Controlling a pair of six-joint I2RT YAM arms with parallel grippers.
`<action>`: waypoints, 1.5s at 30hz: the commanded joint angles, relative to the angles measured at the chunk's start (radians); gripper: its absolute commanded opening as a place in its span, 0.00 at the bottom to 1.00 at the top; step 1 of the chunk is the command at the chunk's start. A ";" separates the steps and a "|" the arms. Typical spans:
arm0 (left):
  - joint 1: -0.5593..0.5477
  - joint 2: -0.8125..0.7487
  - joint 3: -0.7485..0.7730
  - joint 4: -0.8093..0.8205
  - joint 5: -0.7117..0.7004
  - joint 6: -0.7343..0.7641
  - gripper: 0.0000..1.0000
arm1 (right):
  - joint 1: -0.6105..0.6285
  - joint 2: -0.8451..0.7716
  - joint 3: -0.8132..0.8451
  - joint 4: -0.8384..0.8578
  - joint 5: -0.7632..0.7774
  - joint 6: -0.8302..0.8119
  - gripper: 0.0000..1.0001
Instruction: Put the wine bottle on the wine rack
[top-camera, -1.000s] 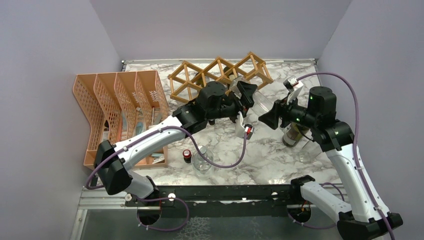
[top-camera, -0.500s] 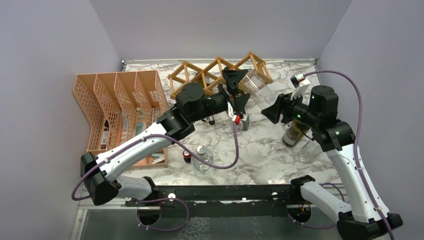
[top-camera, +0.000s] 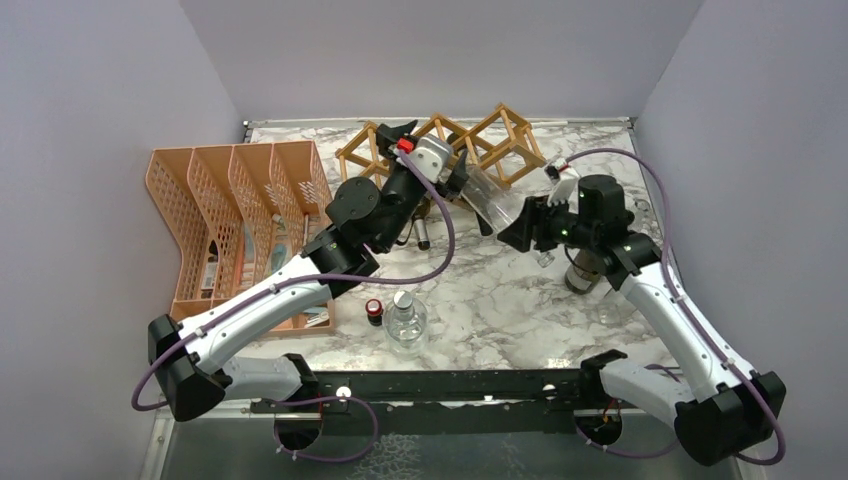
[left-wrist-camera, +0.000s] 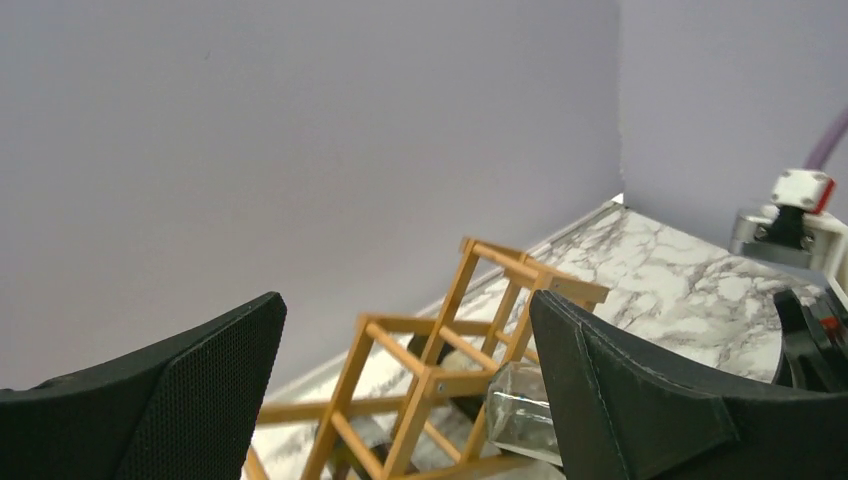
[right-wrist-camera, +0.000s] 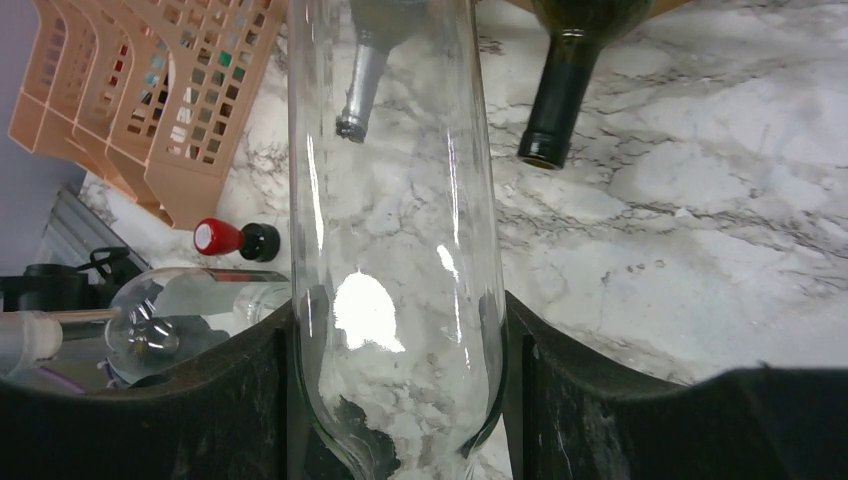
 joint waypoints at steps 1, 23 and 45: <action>0.007 -0.054 -0.012 -0.149 -0.287 -0.234 0.99 | 0.101 0.046 0.015 0.166 0.059 0.026 0.01; 0.009 -0.368 -0.230 -0.398 -0.326 -0.381 0.99 | 0.314 0.256 0.059 0.273 0.410 0.136 0.01; 0.009 -0.371 -0.256 -0.367 -0.269 -0.384 0.99 | 0.338 0.443 0.084 0.633 0.587 0.373 0.01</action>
